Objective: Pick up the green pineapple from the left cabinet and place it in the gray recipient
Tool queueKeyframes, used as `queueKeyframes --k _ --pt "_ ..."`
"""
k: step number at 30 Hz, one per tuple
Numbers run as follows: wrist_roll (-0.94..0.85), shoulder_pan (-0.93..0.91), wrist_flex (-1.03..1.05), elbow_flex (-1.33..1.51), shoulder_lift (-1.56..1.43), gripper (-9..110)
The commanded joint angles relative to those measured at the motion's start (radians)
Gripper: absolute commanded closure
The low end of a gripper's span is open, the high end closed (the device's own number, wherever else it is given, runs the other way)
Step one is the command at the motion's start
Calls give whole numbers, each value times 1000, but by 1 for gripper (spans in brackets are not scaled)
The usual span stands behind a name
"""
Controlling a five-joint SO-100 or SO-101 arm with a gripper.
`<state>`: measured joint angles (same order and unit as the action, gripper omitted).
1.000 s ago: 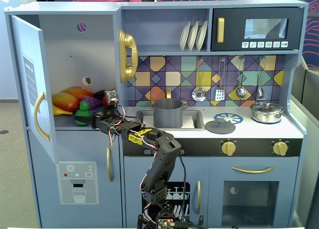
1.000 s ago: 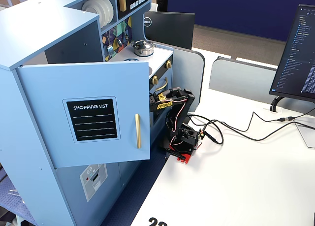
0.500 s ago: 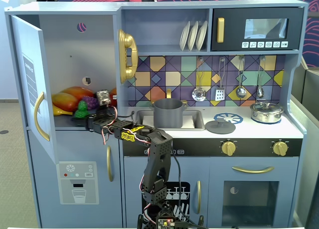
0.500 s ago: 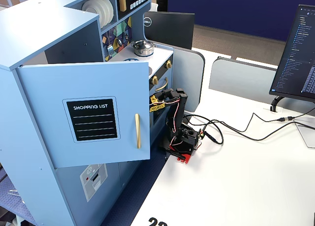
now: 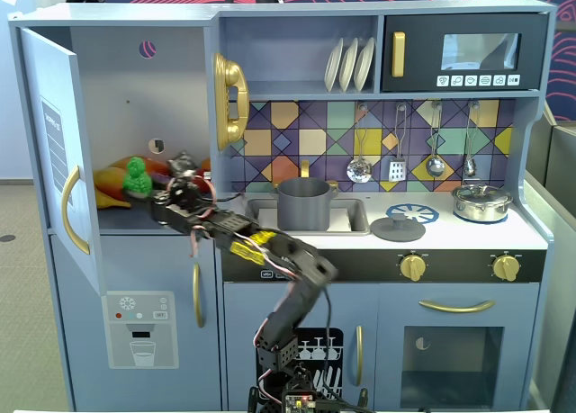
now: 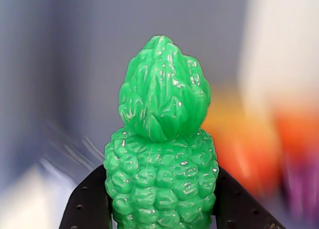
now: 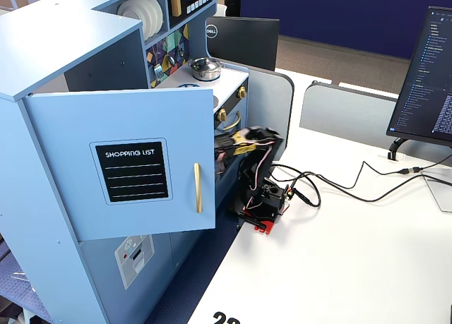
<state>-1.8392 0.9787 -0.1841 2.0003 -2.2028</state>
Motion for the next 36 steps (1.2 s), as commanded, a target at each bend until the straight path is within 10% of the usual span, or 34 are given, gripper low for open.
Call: queueKeyframes --k 1,20,36 --pt "-64 5 -40 103 -313 102" --pt "133 -612 -87 66 -583 102" --pt "322 -1085 650 -360 -51 102"
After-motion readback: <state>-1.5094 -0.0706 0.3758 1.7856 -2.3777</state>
